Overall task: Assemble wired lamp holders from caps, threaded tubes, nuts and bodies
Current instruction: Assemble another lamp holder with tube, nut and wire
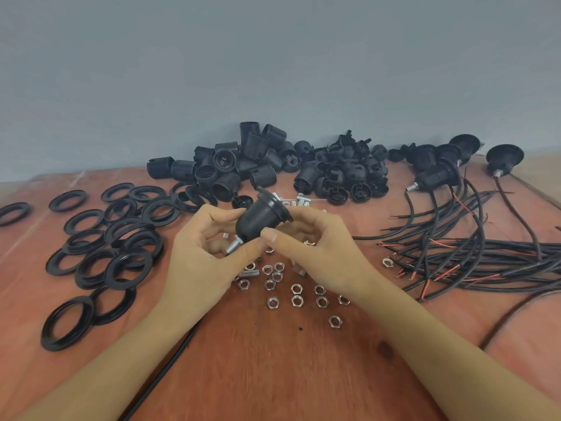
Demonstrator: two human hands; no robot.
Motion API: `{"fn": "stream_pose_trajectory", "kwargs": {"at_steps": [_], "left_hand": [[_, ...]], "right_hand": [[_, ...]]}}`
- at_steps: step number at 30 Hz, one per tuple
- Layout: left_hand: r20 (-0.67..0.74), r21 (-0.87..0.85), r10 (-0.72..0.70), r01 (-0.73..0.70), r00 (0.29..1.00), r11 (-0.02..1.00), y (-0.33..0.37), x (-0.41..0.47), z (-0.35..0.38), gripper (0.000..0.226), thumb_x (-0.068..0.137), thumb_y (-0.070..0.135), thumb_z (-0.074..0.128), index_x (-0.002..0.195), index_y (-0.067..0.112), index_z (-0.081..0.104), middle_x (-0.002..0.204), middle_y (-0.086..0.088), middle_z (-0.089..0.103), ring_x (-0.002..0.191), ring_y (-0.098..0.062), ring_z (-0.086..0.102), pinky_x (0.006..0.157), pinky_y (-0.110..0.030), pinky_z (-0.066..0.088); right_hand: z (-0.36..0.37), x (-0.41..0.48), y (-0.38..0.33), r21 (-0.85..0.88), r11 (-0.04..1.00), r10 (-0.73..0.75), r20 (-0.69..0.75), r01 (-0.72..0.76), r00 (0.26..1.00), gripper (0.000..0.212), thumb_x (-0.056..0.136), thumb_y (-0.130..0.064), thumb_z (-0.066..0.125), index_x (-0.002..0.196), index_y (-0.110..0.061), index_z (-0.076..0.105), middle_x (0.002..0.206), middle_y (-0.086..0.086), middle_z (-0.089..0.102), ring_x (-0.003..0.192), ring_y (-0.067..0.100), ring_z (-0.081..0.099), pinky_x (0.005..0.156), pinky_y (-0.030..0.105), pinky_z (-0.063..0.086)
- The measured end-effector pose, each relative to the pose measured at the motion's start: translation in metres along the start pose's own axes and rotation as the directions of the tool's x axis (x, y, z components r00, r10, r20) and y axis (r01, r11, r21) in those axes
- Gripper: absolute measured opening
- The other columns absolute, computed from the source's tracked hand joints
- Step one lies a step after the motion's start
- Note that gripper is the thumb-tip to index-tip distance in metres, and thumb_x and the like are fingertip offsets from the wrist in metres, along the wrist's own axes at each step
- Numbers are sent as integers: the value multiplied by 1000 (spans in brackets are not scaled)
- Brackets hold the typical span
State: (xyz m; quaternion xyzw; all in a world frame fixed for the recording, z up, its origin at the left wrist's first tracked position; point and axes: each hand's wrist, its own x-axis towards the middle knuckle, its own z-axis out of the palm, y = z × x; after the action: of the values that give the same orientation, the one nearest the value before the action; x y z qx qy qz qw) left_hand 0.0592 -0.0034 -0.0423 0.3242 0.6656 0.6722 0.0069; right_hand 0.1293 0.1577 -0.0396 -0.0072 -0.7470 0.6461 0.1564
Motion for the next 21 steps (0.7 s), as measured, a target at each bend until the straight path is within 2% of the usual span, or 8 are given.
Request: {"fn": "stream_pose_trajectory", "kwargs": {"at_steps": [2,4,8,12,14,16,18,21], "left_hand": [[22,8,16,-16,1000,1000,1,-1,0,36,67,32,88,94,38,66,94,0,74,59,0,62,47,-9,45],[43,6,37,-37,998,999,1,-1,-1,38,67,31,86,97,42,66,98,3,74,61,-2,64,47,-11,46],[45,11,14,-14,999,1000,-2,-1,-2,42,70,34,80,109,33,65,108,-2,71,48,-17,60,41,-23,48],[88,3,25,-26,996,1000,-5,-4,-1,45,76,25,80,118,29,64,109,-2,70,44,-20,59,37,-28,47],[142,-3,23,-23,990,1000,-4,-5,1,46,75,31,77,120,32,64,110,-2,70,44,-22,59,38,-29,49],[183,-20,7,-3,983,1000,-4,-7,1,44,77,33,73,120,32,65,109,-3,69,46,-24,62,40,-29,50],[197,-27,11,-5,980,1000,-3,-7,1,36,81,33,68,117,27,66,104,-4,71,51,-26,65,43,-29,52],[183,92,28,-45,983,995,-3,-6,0,24,85,36,63,106,28,69,94,-2,73,57,-19,66,51,-25,53]], "right_hand": [[4,-2,-2,95,995,-4,-52,9,999,29,85,-17,75,112,-18,66,84,-6,75,65,1,67,58,11,49],[6,-3,-5,170,985,33,-119,-13,992,34,83,-18,77,113,-15,62,86,0,76,73,10,72,63,16,53],[7,-3,-12,341,940,68,-275,31,959,25,86,-16,73,103,-11,55,91,11,75,86,26,74,69,29,59],[10,-5,-13,341,940,69,-234,15,970,42,84,-15,75,120,-14,54,100,7,75,93,20,73,80,26,58],[15,-7,-12,286,957,26,-223,39,974,37,83,-13,76,117,-15,63,101,1,74,91,11,71,77,22,56],[15,-7,-14,271,960,5,-284,76,959,28,81,-15,77,108,-15,69,100,4,73,91,15,71,74,23,56],[6,-3,-20,398,915,79,-345,69,935,37,75,-23,79,108,-11,69,104,14,71,90,25,72,70,27,58],[-20,4,-32,523,849,180,-416,72,892,57,68,-27,79,115,-1,62,95,13,74,76,27,69,56,25,57]]}}
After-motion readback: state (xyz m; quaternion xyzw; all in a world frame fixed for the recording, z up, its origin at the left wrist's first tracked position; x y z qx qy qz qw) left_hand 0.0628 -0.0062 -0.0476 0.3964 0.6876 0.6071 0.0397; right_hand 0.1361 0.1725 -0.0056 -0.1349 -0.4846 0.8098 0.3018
